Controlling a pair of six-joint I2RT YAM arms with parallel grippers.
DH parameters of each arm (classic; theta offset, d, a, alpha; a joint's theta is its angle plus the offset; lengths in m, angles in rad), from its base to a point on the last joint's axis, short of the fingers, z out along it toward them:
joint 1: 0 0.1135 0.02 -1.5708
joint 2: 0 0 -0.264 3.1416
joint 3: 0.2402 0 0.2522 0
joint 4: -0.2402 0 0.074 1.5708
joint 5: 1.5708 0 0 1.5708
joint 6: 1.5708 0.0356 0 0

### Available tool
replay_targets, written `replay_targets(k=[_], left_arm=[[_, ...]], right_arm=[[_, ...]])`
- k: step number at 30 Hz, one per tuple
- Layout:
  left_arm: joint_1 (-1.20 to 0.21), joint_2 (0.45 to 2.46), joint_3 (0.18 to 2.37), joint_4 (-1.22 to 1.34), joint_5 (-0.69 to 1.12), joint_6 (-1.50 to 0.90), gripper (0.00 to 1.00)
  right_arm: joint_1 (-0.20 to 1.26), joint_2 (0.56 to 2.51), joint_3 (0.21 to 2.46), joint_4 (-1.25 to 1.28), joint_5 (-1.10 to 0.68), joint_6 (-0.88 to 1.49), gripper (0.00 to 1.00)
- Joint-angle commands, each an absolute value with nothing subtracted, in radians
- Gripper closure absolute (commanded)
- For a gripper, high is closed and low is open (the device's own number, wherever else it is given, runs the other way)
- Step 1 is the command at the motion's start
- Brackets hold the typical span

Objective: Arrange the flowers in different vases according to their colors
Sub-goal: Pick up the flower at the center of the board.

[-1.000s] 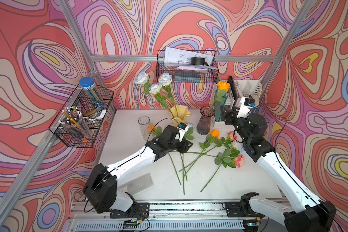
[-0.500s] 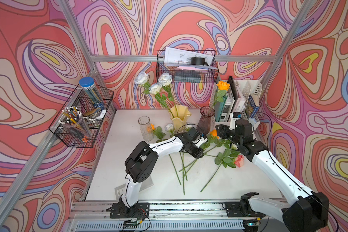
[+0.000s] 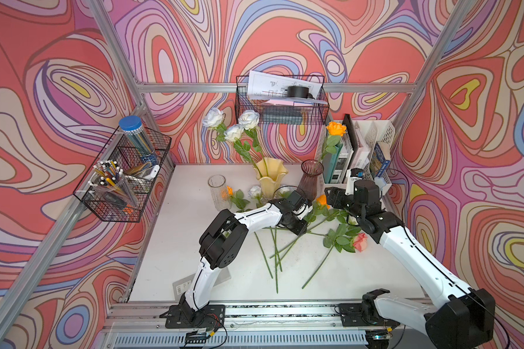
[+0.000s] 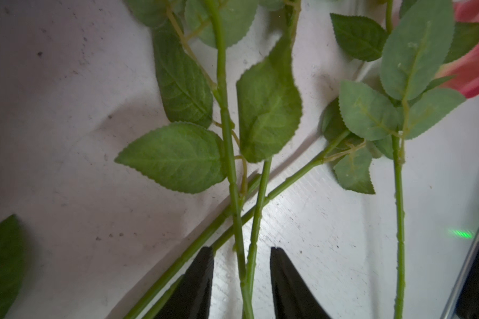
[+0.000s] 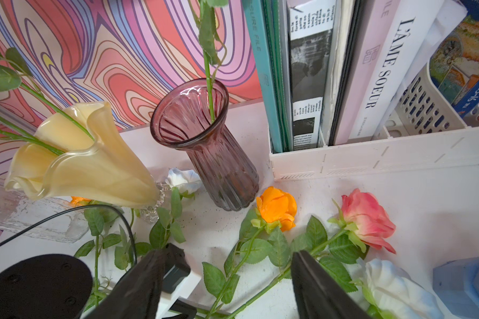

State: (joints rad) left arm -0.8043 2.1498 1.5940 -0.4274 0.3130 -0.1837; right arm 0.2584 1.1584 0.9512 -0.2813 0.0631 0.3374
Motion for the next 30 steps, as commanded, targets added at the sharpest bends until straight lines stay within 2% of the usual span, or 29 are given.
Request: replay_targets(k=[1,9,14,19,24,30], left_arm=[[-0.802,2.183,1.627,-0.449,0.273,-0.190,0.60],[-0.800,2.223,1.669,-0.443,0.244,-0.190,0.70],[-0.801,2.220,1.669,-0.435,0.249,-0.184,0.87],[-0.802,2.207,1.666,-0.439,0.247,-0.172,0.99],[-0.803,2.116,1.643,-0.427,0.239,-0.176,1.00],[-0.807,1.877,1.562,-0.412,0.217,-0.166,1.00]], right_arm=[[0.258,1.130,0.935,-0.257,0.069,0.321,0.26],[0.258,1.109,0.919,-0.244,0.065,0.315,0.26],[0.258,1.100,0.919,-0.245,0.069,0.311,0.26],[0.258,1.095,0.919,-0.244,0.073,0.308,0.27],[0.258,1.083,0.921,-0.242,0.094,0.299,0.27],[0.258,1.042,0.933,-0.265,0.163,0.265,0.26]])
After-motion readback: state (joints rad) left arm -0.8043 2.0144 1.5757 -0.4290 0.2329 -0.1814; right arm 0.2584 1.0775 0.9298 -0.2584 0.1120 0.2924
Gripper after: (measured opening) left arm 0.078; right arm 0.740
